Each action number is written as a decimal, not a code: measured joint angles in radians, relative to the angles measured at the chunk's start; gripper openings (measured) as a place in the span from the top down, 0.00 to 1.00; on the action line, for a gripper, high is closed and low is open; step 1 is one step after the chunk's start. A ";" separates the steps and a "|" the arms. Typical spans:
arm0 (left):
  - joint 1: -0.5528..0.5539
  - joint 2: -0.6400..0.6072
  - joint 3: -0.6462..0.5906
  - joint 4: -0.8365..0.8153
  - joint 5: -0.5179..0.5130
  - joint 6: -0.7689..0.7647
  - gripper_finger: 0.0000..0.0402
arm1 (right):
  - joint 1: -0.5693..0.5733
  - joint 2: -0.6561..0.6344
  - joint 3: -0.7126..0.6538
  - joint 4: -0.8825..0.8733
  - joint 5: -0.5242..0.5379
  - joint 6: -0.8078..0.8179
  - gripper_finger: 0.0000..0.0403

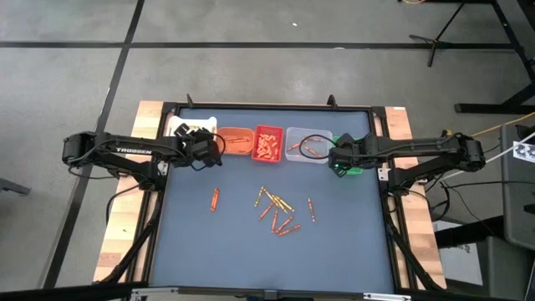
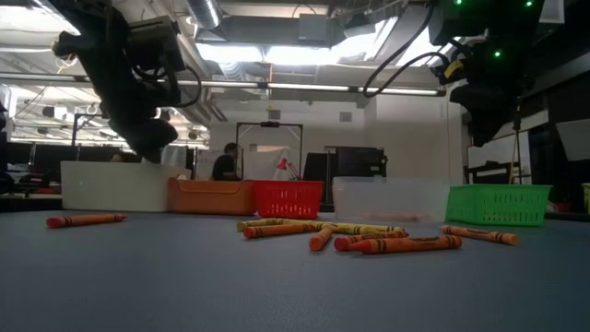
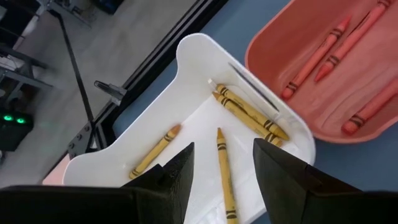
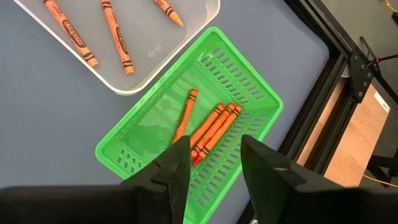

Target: Sort crayons

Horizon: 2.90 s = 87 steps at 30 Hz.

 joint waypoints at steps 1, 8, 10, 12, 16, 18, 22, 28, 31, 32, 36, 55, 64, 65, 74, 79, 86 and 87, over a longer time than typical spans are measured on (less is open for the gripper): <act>0.000 0.000 0.000 0.005 0.000 0.000 0.63 | 0.000 0.000 0.000 0.001 0.000 0.000 0.65; -0.001 0.000 0.000 0.084 0.000 0.005 0.63 | 0.000 0.000 0.000 0.002 0.000 0.000 0.66; -0.001 0.000 0.000 0.117 0.000 0.005 0.63 | 0.000 0.000 0.000 0.002 0.000 0.000 0.66; -0.001 0.000 0.000 0.154 0.007 0.004 0.63 | 0.000 0.000 0.000 0.002 0.000 0.000 0.66; -0.004 0.000 0.000 0.243 0.088 0.004 0.63 | 0.000 0.000 0.000 0.003 0.000 0.000 0.66; -0.014 0.000 0.000 0.297 0.163 0.004 0.63 | 0.000 0.000 0.000 0.003 0.000 0.000 0.66; -0.058 0.000 0.000 0.367 0.335 -0.026 0.63 | 0.000 0.000 0.000 0.003 0.000 0.000 0.66; -0.150 0.000 0.000 0.299 0.569 -0.249 0.63 | 0.000 0.000 0.000 0.003 0.000 0.000 0.66; -0.204 0.000 0.000 0.207 0.651 -0.375 0.63 | 0.000 0.000 0.000 0.004 0.000 0.000 0.66; -0.224 0.000 0.000 0.174 0.669 -0.421 0.63 | 0.000 0.000 0.000 0.006 0.000 0.000 0.66; -0.313 0.000 0.000 0.072 0.714 -0.593 0.63 | 0.000 0.000 0.000 0.013 -0.001 0.000 0.66; -0.544 0.165 0.000 0.033 0.684 -0.976 0.63 | 0.000 0.000 0.000 0.055 -0.001 0.000 0.66; -0.544 0.210 0.001 0.047 0.680 -0.996 0.63 | 0.000 0.000 0.000 0.055 -0.001 0.000 0.66; -0.544 0.210 0.001 0.047 0.678 -1.008 0.63 | 0.000 0.000 0.000 0.055 -0.001 0.000 0.66; -0.525 0.213 -0.001 0.026 0.644 -1.052 0.63 | 0.000 0.000 0.000 0.055 -0.001 0.000 0.66; -0.512 0.212 -0.001 0.027 0.644 -1.047 0.63 | 0.000 0.000 0.000 0.055 -0.001 0.000 0.66; -0.512 0.212 -0.001 0.027 0.645 -1.045 0.72 | 0.000 0.000 0.000 0.055 -0.001 0.000 0.66; -0.512 0.212 -0.001 0.027 0.646 -1.044 0.74 | 0.000 0.000 0.000 0.054 -0.001 0.000 0.66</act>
